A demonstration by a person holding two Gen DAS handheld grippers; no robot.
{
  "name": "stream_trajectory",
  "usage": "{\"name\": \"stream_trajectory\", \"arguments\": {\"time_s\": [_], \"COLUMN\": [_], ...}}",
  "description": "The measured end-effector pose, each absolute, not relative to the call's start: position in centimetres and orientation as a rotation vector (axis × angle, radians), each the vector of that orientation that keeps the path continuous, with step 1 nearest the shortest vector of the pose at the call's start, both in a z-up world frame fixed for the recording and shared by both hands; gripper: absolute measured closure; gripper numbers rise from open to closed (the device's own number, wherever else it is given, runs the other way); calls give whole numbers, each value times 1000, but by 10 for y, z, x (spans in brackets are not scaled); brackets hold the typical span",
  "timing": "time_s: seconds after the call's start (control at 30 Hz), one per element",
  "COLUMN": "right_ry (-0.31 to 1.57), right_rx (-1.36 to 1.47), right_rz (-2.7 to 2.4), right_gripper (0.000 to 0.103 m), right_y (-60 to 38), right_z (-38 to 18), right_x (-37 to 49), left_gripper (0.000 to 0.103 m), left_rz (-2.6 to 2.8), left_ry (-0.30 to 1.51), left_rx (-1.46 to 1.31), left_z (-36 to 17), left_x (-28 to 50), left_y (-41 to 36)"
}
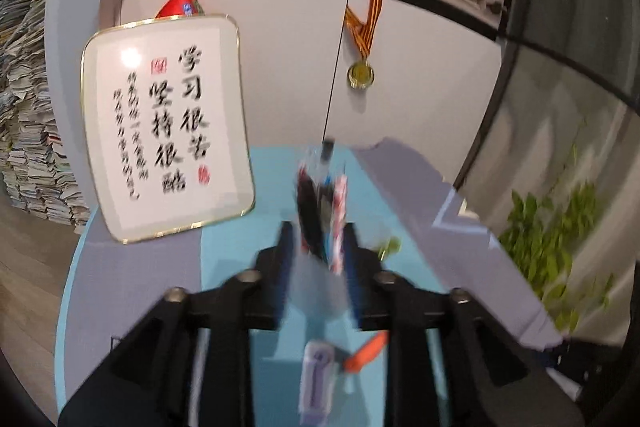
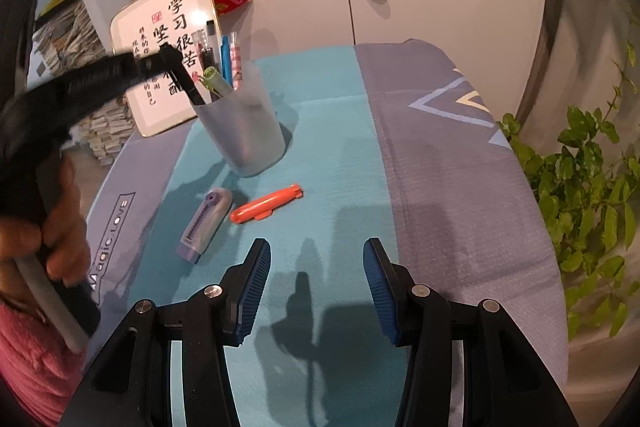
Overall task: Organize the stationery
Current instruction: 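Grasp the white-lilac highlighter with the left tool while the right tool grasps the orange marker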
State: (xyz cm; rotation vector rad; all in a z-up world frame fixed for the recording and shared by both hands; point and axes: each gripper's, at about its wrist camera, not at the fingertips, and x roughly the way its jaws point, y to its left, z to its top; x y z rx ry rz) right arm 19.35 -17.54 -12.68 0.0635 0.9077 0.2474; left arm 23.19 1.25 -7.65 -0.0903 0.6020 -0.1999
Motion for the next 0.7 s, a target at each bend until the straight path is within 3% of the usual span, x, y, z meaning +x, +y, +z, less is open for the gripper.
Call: {"name": "stream_trajectory", "arguments": {"time_s": [0.1,0.47,0.53,0.6,0.7], "right_ry": [946,1177,1210,1226,1261], "right_rx": [86,448,484,503,545], "right_rz": [253,250,204,170,150], "right_gripper": [54,54,54,54,54], "right_y": [-173,-166,-164,-163,-163], "right_z": [-131,-154,-160,-165,-174], "right_x": [203,266,275,280,284], "left_gripper": [60,61,62,78,80], "left_rz": [-213,-288,-304,-332,-339], "left_ry": [614,823,844,878,882], "left_rx": [-79,111,109,94,93], "left_z": [-82,-156,-162,-169,-172], "left_x": [218,213,216,219,219], "left_y": [20,-3,-5,-6,-4]}}
